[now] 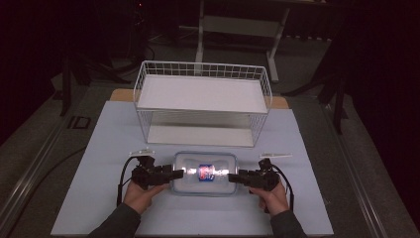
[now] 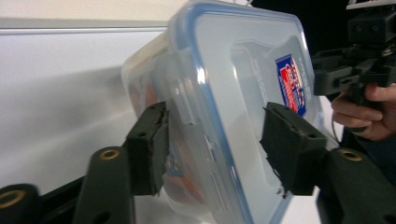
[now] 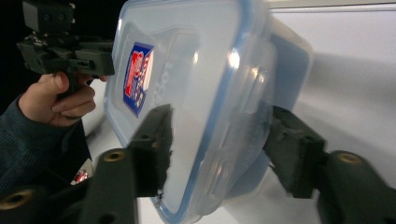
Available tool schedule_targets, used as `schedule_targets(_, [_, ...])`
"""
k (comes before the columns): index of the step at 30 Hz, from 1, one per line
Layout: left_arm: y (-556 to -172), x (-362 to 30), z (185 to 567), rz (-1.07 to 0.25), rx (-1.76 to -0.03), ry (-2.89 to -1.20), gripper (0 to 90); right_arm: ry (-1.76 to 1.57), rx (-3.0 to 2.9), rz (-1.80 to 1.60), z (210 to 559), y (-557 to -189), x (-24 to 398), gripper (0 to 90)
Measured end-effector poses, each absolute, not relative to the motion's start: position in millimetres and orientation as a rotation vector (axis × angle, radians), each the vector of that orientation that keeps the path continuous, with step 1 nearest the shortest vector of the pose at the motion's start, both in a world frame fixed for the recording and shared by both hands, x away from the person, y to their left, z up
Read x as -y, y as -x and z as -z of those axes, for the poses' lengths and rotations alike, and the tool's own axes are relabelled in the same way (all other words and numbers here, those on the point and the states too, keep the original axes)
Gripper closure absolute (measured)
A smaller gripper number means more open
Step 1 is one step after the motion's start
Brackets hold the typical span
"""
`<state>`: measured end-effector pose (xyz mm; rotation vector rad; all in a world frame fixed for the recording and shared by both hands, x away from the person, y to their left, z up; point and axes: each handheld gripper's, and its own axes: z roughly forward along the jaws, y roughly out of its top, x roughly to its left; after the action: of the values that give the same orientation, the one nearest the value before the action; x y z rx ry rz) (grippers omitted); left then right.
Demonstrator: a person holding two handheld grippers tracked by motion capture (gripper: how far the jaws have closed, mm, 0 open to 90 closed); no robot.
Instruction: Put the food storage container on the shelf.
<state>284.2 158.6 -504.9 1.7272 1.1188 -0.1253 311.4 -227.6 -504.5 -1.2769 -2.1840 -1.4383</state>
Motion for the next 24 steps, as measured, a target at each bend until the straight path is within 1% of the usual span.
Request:
schedule_targets(2, [-279.6, -158.2, 503.8, 0.119, -1.121, -1.726, 45.5, 1.272, 2.176, 1.450, 503.4, -307.3, 229.8, 47.1])
schedule_targets(8, [-268.1, -157.8, 501.3, 0.101, -1.115, -1.747, 46.7, 1.265, 2.180, 1.464, 501.1, -299.5, 230.9, 49.4])
schedule_targets(16, [-260.2, -161.7, 502.5, 0.124, -1.100, -1.754, 50.4, 1.235, 2.225, 1.486, 498.3, -291.4, 230.1, 49.8])
schedule_targets(24, [-260.4, -167.1, 503.6, 0.139, -1.066, -1.772, 52.0, 1.226, 2.229, 1.497, 498.6, -289.1, 228.6, 49.9])
